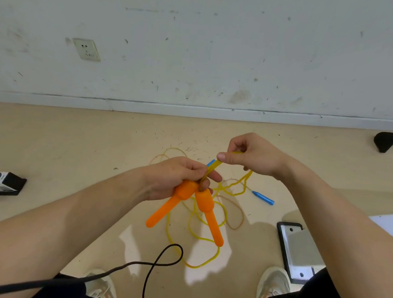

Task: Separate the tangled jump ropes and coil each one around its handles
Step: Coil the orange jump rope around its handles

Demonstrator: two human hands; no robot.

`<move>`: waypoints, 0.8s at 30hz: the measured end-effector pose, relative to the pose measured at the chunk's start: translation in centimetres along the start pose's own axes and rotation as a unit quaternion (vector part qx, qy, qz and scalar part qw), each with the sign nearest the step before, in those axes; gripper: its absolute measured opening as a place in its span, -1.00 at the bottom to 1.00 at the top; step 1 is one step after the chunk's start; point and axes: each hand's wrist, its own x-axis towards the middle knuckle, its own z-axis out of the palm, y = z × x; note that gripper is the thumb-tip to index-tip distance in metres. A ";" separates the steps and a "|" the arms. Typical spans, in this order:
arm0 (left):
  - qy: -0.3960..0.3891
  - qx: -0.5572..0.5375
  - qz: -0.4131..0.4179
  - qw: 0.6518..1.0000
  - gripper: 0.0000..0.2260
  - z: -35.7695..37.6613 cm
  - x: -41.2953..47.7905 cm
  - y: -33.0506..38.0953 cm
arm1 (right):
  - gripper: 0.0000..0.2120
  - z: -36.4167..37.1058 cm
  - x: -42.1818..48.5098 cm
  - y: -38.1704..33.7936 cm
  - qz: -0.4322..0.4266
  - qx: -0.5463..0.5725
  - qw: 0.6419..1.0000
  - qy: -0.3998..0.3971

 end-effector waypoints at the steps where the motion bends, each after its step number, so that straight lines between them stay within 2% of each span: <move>1: -0.011 0.000 0.001 1.000 -0.74 0.0 -0.2 0.0 | -0.64 0.1 -0.1 -0.2 -0.004 0.025 1.000 -0.008; 7: -0.046 0.009 0.020 0.999 -0.78 -0.3 -0.2 -0.2 | -0.95 -0.2 -0.3 -0.4 -0.011 0.216 0.976 -0.036; 11: -0.059 0.015 0.036 0.997 -0.84 0.2 -0.2 0.4 | -0.94 -0.1 0.0 0.1 -0.019 0.271 0.962 0.008; 13: -0.033 0.016 0.063 0.997 -0.83 0.4 -0.4 1.1 | -0.95 0.2 0.1 0.1 -0.012 0.261 0.964 0.043; 16: 0.026 0.007 0.118 0.993 -0.87 -0.2 -0.4 1.6 | -0.81 1.7 0.1 -0.2 0.017 0.230 0.971 0.067; 19: 0.104 -0.008 0.140 0.985 -0.85 -0.8 -0.2 1.6 | -0.69 3.8 -0.2 -1.0 0.064 0.218 0.973 0.046; 24: 0.225 0.005 0.142 0.964 -0.77 -0.3 0.0 1.8 | -0.69 5.3 -0.3 -1.4 0.112 0.173 0.978 0.009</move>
